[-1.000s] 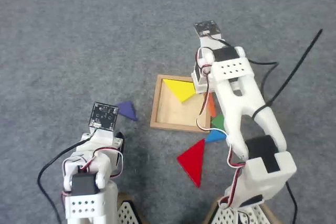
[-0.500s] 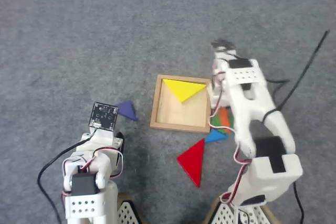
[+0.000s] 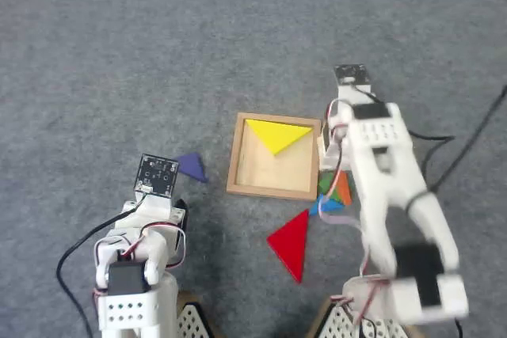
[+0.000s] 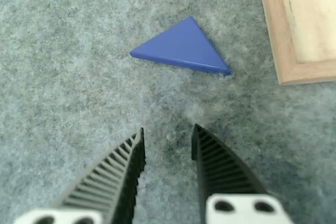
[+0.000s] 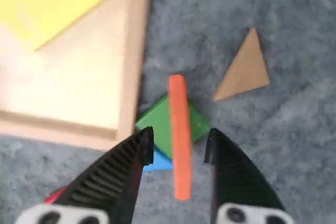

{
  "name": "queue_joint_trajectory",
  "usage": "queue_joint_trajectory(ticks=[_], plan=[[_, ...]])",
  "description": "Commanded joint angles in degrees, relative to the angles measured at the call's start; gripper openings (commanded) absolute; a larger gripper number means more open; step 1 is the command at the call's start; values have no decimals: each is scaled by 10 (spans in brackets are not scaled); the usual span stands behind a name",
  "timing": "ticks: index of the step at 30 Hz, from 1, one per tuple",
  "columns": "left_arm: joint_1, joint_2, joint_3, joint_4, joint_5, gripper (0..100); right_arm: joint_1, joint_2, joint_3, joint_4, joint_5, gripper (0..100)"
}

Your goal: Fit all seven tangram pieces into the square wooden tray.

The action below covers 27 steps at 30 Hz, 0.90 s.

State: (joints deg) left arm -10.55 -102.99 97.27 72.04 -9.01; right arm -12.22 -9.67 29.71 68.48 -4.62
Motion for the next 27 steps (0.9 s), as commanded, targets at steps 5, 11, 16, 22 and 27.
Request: queue_joint_trajectory(ticks=[5, 11, 16, 22, 27], plan=[[-4, -11, -8, 3, 5, 141, -123, -253, 213, -73, 83, 242], [-4, -11, -8, 3, 5, 141, -261, -245, 256, -102, 33, 273], [-4, -11, -8, 3, 5, 141, -339, -204, 257, -100, -48, 281], [-4, -11, -8, 3, 5, 141, -397, -144, 251, -121, -56, 281], [-4, -11, -8, 3, 5, 141, -397, -76, 252, -144, -57, 280]])
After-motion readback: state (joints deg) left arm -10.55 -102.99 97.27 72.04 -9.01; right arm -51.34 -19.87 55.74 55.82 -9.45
